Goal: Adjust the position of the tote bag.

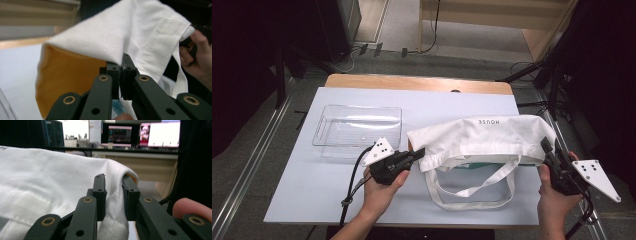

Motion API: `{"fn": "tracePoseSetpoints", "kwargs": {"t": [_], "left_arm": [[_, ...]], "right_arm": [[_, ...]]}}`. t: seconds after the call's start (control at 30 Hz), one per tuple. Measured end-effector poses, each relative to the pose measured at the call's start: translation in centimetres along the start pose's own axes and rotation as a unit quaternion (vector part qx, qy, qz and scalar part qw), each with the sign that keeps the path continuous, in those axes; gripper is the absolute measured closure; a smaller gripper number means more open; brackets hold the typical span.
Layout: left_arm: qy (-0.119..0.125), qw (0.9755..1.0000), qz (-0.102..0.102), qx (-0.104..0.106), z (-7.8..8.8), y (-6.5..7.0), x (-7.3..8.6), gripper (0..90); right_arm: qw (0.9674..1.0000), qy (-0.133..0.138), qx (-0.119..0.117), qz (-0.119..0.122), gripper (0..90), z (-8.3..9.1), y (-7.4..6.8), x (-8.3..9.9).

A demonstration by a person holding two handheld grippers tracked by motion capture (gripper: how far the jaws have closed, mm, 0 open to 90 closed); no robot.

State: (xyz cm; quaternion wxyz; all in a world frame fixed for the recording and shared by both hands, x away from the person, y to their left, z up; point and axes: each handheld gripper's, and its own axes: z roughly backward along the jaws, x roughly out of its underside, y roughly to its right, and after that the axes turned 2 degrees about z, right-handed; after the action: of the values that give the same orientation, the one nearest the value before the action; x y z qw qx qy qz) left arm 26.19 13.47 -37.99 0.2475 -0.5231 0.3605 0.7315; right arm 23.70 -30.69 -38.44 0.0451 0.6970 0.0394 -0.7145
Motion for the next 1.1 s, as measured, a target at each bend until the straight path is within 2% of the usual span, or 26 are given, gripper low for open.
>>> {"fn": "tracePoseSetpoints", "kwargs": {"t": [0.1, 0.17, 0.2, 0.23, 0.27, 0.37, 0.4, 0.43, 0.5, 0.53, 0.57, 0.6, 0.7, 0.73, 0.77, 0.9, 0.93, 0.97, 1.03, 1.1], "left_arm": [[0.004, 1.0000, 0.001, -0.005, 0.1, -0.2, -0.3, 88.4], [-0.024, 0.9995, 0.010, -0.018, -0.7, -0.8, 0.7, 88.3], [-0.024, 0.9995, 0.010, -0.018, -0.7, -0.8, 0.7, 88.2], [-0.043, 0.9987, 0.018, -0.021, -1.2, -1.1, 1.3, 88.2], [-0.055, 0.9977, 0.021, -0.033, -1.7, -1.3, 2.0, 88.0], [-0.064, 0.9970, 0.017, -0.040, -2.0, -1.3, 2.4, 86.9], [-0.067, 0.9966, 0.012, -0.047, -2.0, -1.3, 2.5, 86.9], [-0.067, 0.9964, 0.013, -0.050, -1.9, -1.3, 2.4, 85.0], [-0.067, 0.9964, 0.011, -0.051, -1.8, -1.3, 2.4, 79.2], [-0.066, 0.9968, 0.013, -0.044, -1.6, -1.3, 2.4, 76.8], [-0.057, 0.9981, 0.017, -0.012, -1.2, -1.4, 2.3, 69.3], [-0.057, 0.9983, 0.014, 0.000, -1.0, -1.4, 2.3, 66.5], [-0.056, 0.9983, 0.015, 0.001, -0.5, -1.6, 2.3, 54.5], [-0.056, 0.9983, 0.017, -0.006, -0.1, -1.6, 2.2, 54.5], [-0.054, 0.9983, 0.017, -0.015, 0.2, -1.7, 2.2, 47.3], [-0.034, 0.9988, 0.019, -0.030, 1.5, -2.0, 1.8, 42.2], [-0.023, 0.9990, 0.029, -0.024, 1.9, -2.3, 1.5, 42.0], [-0.023, 0.9990, 0.029, -0.024, 1.9, -2.3, 1.5, 41.4], [-0.015, 0.9992, 0.026, -0.025, 2.1, -2.1, 1.3, 40.4], [-0.020, 0.9994, 0.014, -0.026, 1.9, -1.6, 1.2, 37.4]], "right_arm": [[0.9996, 0.027, 0.005, 0.007, 77.3, 1.3, -0.4, -1.1], [0.9999, 0.015, 0.009, 0.000, 77.2, 1.5, -0.6, -0.4], [0.9999, 0.015, 0.009, 0.000, 77.2, 1.5, -0.6, -0.4], [0.9998, 0.006, 0.016, -0.001, 77.2, 1.3, -0.8, 0.2], [0.9991, -0.026, 0.033, -0.012, 77.2, 0.8, -0.9, 2.0], [0.9984, -0.038, 0.038, -0.018, 77.2, 0.7, -1.0, 2.9], [0.9985, -0.038, 0.039, -0.011, 77.2, 0.7, -1.1, 3.0], [0.9986, -0.038, 0.038, -0.006, 77.1, 0.8, -1.1, 3.1], [0.9986, -0.036, 0.036, -0.012, 77.1, 0.9, -1.1, 3.2], [0.9985, -0.039, 0.037, -0.012, 77.1, 0.9, -1.1, 3.4], [0.9982, -0.044, 0.040, -0.012, 77.0, 0.9, -1.1, 3.7], [0.9981, -0.045, 0.040, -0.012, 77.0, 0.8, -1.0, 3.9], [0.9979, -0.047, 0.043, -0.011, 77.0, 0.7, -1.0, 4.1], [0.9979, -0.047, 0.043, -0.014, 77.0, 0.7, -1.0, 4.1], [0.9980, -0.046, 0.042, -0.010, 76.9, 0.6, -1.1, 4.1], [0.9980, -0.048, 0.039, -0.004, 76.7, 0.5, -1.5, 4.2], [0.9981, -0.049, 0.039, -0.002, 76.7, 0.4, -1.5, 4.3], [0.9981, -0.049, 0.039, -0.002, 76.7, 0.4, -1.5, 4.3], [0.9980, -0.052, 0.035, 0.001, 76.7, 0.3, -1.6, 4.4], [0.9980, -0.053, 0.035, 0.000, 76.6, 0.2, -1.7, 4.4]]}}
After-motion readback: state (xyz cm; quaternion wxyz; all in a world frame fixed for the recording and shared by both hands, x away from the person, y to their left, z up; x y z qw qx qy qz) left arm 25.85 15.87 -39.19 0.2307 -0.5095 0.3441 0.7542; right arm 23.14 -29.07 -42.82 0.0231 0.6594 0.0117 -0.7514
